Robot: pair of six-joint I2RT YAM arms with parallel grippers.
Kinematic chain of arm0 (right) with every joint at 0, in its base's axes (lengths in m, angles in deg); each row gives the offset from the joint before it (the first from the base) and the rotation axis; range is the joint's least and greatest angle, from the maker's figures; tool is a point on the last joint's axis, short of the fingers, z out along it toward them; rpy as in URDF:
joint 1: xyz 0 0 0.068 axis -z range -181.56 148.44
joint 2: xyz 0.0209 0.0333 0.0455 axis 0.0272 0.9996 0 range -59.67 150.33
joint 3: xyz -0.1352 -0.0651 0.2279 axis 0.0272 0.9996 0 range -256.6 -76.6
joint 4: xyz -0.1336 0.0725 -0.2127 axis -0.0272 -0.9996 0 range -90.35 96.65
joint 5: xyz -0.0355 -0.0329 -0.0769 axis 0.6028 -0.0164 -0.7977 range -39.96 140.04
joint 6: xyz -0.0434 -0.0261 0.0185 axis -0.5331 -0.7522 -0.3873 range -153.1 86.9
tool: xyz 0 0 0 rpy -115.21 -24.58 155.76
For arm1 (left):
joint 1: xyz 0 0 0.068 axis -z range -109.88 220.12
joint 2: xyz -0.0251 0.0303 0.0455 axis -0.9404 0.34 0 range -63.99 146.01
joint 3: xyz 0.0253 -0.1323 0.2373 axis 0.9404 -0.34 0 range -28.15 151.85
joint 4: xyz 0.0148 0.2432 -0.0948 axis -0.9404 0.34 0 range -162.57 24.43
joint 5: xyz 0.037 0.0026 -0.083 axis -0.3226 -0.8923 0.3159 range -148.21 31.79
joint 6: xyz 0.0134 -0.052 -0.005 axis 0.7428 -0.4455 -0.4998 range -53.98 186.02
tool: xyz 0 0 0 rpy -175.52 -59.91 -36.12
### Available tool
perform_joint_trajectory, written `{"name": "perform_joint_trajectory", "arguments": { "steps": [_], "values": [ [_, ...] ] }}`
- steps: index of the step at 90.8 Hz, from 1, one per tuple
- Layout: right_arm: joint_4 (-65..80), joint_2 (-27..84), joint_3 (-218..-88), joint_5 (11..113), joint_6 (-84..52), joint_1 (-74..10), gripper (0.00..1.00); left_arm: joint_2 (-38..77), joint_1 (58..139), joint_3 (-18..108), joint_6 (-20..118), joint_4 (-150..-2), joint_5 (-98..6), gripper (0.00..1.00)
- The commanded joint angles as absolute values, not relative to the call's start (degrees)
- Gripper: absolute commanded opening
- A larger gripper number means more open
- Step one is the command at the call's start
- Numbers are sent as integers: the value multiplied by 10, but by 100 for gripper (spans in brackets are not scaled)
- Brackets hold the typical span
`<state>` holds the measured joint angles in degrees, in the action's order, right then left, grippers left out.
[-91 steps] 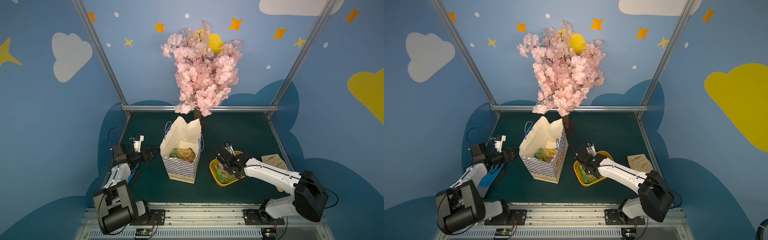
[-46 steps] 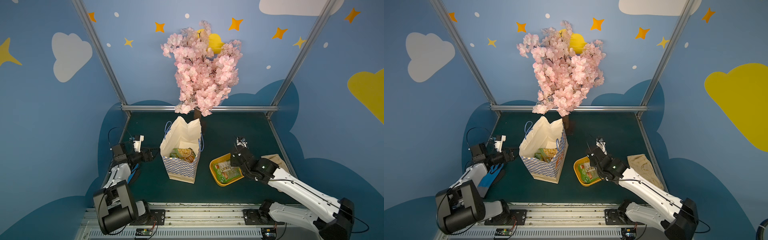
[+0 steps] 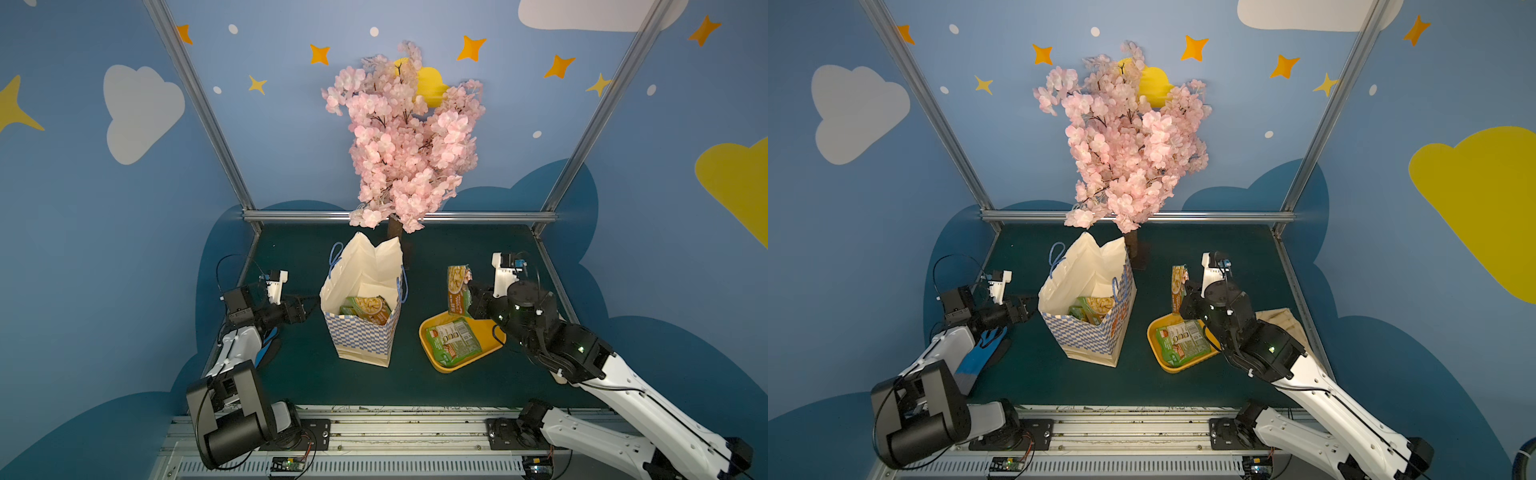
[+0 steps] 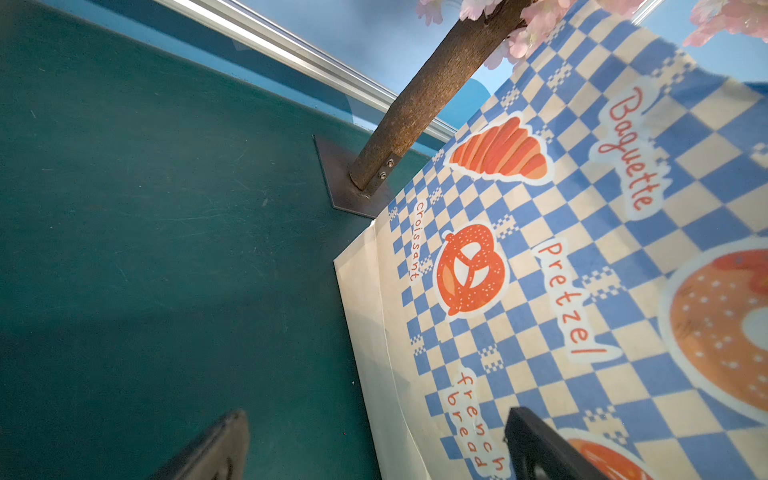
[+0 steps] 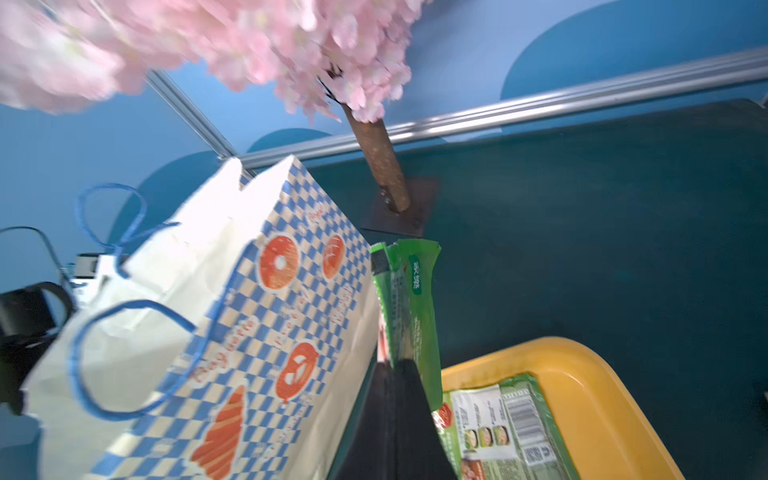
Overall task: Place the condiment packets inside the bag
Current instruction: Place the condiment packet in the paper bag.
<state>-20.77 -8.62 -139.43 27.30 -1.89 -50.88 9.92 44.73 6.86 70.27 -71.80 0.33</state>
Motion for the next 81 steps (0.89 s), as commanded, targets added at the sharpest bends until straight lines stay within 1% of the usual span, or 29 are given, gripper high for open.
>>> {"name": "perform_joint_trajectory", "arguments": {
  "steps": [1,19,44,56,69,81],
  "values": [
    [-171,-63,-1452,308,-33,-518,0,92,445,62,703,-720,16,100],
    [-153,14,-1558,332,-56,-544,0,91,445,62,703,-720,16,100],
    [-148,129,-1706,339,-100,-594,0,92,445,61,703,-722,17,100],
    [-127,169,-1733,340,-104,-601,0,94,444,63,702,-722,21,100],
    [-86,200,-1734,347,-95,-605,0,89,442,61,702,-722,23,100],
    [-80,232,-1744,356,-87,-609,0,86,442,59,702,-725,23,100]
  ]
}}
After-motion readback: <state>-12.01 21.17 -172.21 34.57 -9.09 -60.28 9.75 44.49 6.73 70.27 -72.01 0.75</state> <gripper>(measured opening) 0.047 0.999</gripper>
